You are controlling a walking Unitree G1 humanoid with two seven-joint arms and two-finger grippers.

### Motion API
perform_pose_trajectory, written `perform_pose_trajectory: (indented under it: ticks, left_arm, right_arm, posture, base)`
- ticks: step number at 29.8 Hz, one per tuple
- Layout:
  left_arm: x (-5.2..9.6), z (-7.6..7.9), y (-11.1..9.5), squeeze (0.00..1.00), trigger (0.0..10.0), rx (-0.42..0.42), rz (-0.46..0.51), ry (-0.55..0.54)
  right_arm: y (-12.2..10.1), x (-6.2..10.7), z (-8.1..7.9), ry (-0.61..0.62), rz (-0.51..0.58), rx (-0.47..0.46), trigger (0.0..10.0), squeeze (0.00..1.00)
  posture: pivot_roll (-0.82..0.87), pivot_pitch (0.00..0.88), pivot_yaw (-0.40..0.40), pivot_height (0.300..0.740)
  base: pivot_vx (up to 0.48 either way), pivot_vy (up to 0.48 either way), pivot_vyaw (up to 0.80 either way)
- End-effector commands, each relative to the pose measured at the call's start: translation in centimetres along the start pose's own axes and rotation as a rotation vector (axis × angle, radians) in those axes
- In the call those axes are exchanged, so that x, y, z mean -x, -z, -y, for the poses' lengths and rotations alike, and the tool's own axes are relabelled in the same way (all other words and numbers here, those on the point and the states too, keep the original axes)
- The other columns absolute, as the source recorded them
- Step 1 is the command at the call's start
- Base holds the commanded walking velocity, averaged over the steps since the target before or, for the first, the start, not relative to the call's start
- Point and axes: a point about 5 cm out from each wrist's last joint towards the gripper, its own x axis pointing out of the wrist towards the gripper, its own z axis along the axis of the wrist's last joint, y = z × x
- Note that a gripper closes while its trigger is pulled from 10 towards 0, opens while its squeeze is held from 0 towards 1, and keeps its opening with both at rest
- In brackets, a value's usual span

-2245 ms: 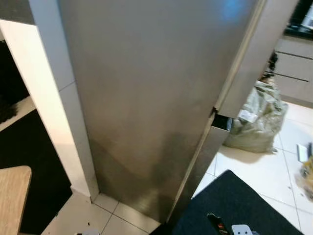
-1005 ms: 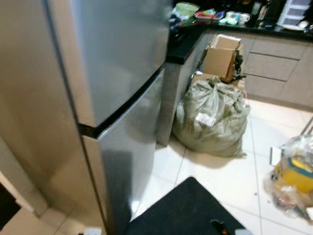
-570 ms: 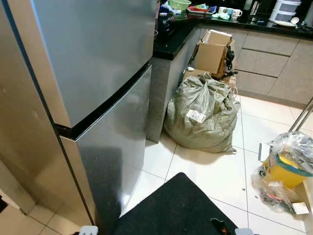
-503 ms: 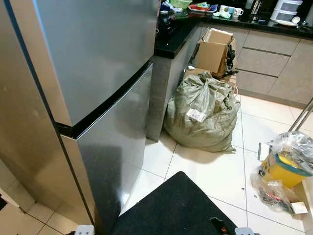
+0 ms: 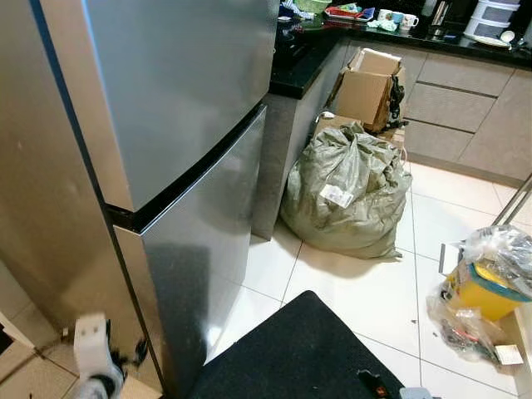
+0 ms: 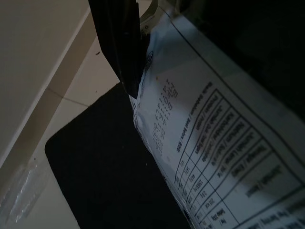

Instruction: Restocking fridge

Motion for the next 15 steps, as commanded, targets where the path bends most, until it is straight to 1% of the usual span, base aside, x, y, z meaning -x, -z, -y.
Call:
perform_pose_trajectory:
  ticks: [1, 3, 4, 6, 7, 8, 9, 11, 12, 13, 14, 15]
  left_arm:
    - [0.0, 0.1, -0.6, 1.00, 10.0, -0.027, 0.021, 0.076]
    - [-0.6, 0.8, -2.1, 1.00, 10.0, -0.053, 0.074, 0.172]
    - [-0.7, 1.0, -2.6, 0.96, 10.0, -0.070, 0.094, 0.209]
    - [-0.7, 1.0, -2.6, 0.96, 10.0, -0.070, 0.094, 0.209]
    - [-1.0, 1.3, -3.3, 0.15, 10.0, -0.100, 0.115, 0.240]
    - [-1.2, 1.5, -4.1, 0.00, 10.0, -0.134, 0.135, 0.262]
    - [-1.4, 1.7, -4.8, 0.00, 10.0, -0.165, 0.156, 0.278]
    - [-1.6, 1.9, -5.6, 0.00, 10.0, -0.186, 0.184, 0.311]
    - [-1.7, 2.2, -6.1, 0.00, 10.0, -0.198, 0.196, 0.346]
    - [-1.7, 2.2, -6.1, 0.00, 10.0, -0.198, 0.196, 0.346]
    - [-1.7, 2.5, -6.3, 0.00, 10.0, -0.213, 0.201, 0.374]
    - [-1.7, 2.5, -6.3, 0.00, 10.0, -0.216, 0.202, 0.380]
  right_arm:
    - [-0.1, 0.1, 0.8, 0.017, 0.014, 0.000, 10.0, 0.00]
    - [-0.1, 0.1, 0.8, 0.017, 0.013, 0.000, 10.0, 0.00]
    - [-0.1, 0.1, 0.8, 0.016, 0.013, 0.000, 10.0, 0.00]
    - [-0.1, 0.1, 0.8, 0.016, 0.013, 0.000, 10.0, 0.00]
    - [-0.1, 0.1, 0.8, 0.016, 0.013, 0.000, 10.0, 0.00]
    - [-0.1, 0.1, 0.8, 0.015, 0.013, 0.000, 10.0, 0.00]
    - [-0.1, 0.1, 0.7, 0.015, 0.013, -0.001, 10.0, 0.00]
    - [-0.2, 0.1, 0.7, 0.015, 0.014, -0.001, 10.0, 0.00]
    - [-0.2, 0.1, 0.7, 0.015, 0.015, 0.000, 10.0, 0.00]
    - [-0.2, 0.1, 0.7, 0.015, 0.015, 0.000, 10.0, 0.00]
    - [-0.2, 0.1, 0.7, 0.015, 0.015, 0.000, 10.0, 0.00]
    - [-0.2, 0.1, 0.7, 0.015, 0.016, 0.000, 10.0, 0.00]
  posture:
    - [-0.07, 0.000, -0.081, 0.740]
    - [-0.07, 0.000, -0.081, 0.740]
    - [-0.07, 0.000, -0.081, 0.740]
    - [-0.07, 0.000, -0.081, 0.740]
    - [-0.07, 0.000, -0.080, 0.740]
    - [-0.07, 0.000, -0.080, 0.740]
    - [-0.07, 0.000, -0.080, 0.740]
    - [-0.07, 0.000, -0.082, 0.740]
    - [-0.07, 0.000, -0.082, 0.740]
    - [-0.07, 0.000, -0.082, 0.740]
    - [-0.07, 0.000, -0.082, 0.740]
    - [-0.07, 0.000, -0.082, 0.740]
  base:
    - [0.000, 0.000, 0.00]
    - [0.000, 0.000, 0.00]
    - [0.000, 0.000, 0.00]
    - [0.000, 0.000, 0.00]
    - [0.000, 0.000, 0.00]
    - [0.000, 0.000, 0.00]
    - [0.000, 0.000, 0.00]
    - [0.000, 0.000, 0.00]
    - [0.000, 0.000, 0.00]
    - [0.000, 0.000, 0.00]
    - [0.000, 0.000, 0.00]
    - [0.000, 0.000, 0.00]
